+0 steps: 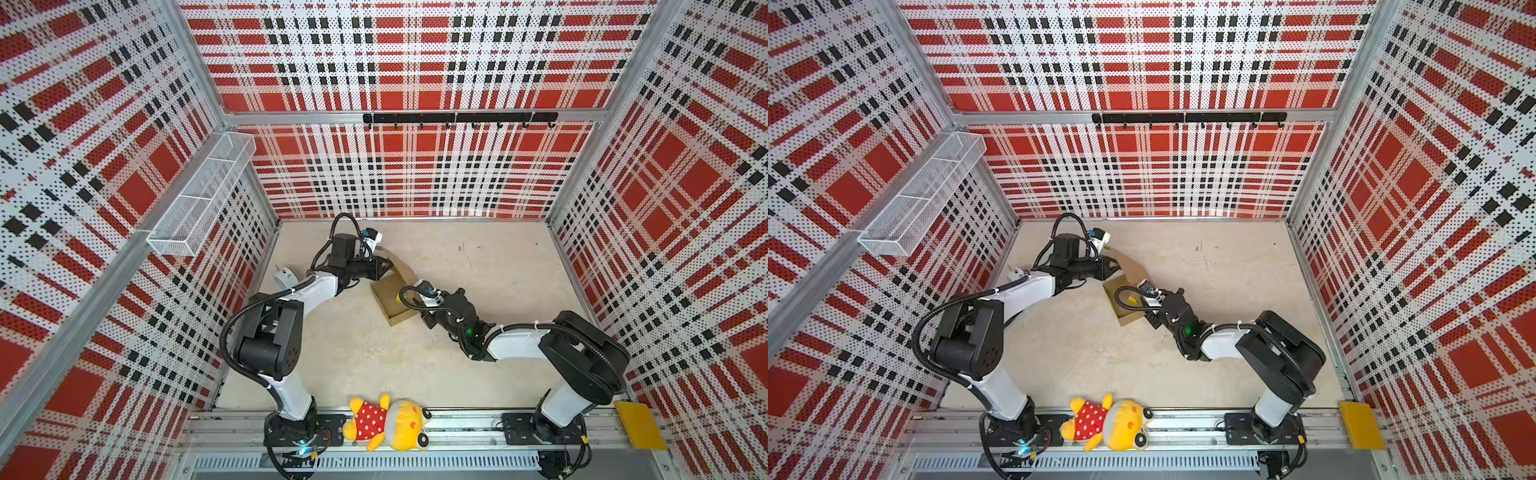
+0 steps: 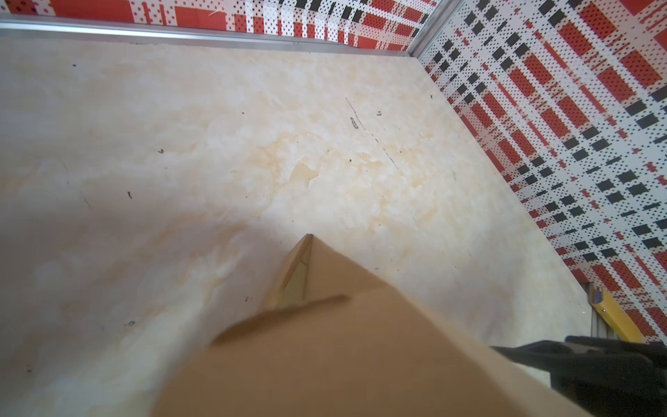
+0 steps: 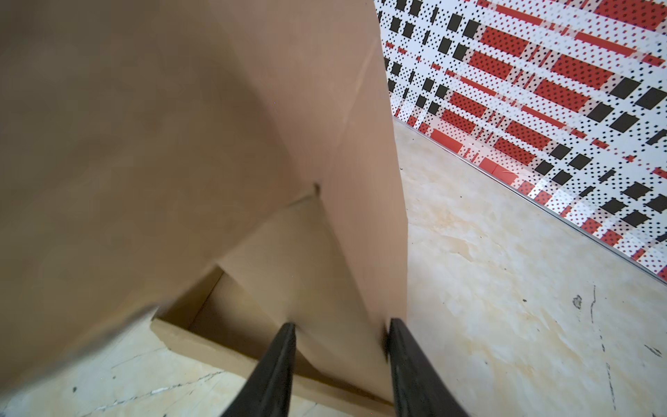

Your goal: Fold the paper box

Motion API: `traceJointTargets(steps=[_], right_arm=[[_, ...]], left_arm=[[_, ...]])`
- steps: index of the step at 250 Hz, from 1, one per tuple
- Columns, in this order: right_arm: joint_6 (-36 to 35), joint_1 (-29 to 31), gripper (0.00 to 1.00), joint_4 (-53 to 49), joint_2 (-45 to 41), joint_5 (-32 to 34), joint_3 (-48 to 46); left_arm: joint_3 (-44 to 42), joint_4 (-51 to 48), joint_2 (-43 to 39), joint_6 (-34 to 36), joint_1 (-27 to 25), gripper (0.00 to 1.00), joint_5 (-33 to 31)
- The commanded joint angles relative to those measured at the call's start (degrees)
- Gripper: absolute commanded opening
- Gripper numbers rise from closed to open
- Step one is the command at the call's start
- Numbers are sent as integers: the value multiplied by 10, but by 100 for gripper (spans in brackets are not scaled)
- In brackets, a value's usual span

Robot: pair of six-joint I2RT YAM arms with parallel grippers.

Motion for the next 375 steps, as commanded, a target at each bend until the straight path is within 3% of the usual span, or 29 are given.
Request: traceJointTargets(steps=[1,59,140,179,241,273,319,375], right_arm=[[-28,9,43,1,12,6,16],[-44,16,43,-16,34,4,34],[-53,17,43,-8,55,7,36],[-47,17,43,-13,50,7,38],[-49,18,43,-24,44,8,35],[-54,18,43,-18,42,8,31],[-50,20,43,-23,33,20,27],[-54,22,45,-34,26,23,28]], left_arm=[[-22,0,-25,6,2,17,0],[-63,7,-51,14,2,36,-27],[-107,-23,-115,-9,49,60,-43],[-170,-40,-172,-17,76,75,-84],[-154,-148,-230,-75,136,77,3],[-134,-221,-250,-76,136,74,51],[-123,-223,-260,-115,125,73,114],[-110,-205,-244,-113,83,74,108]])
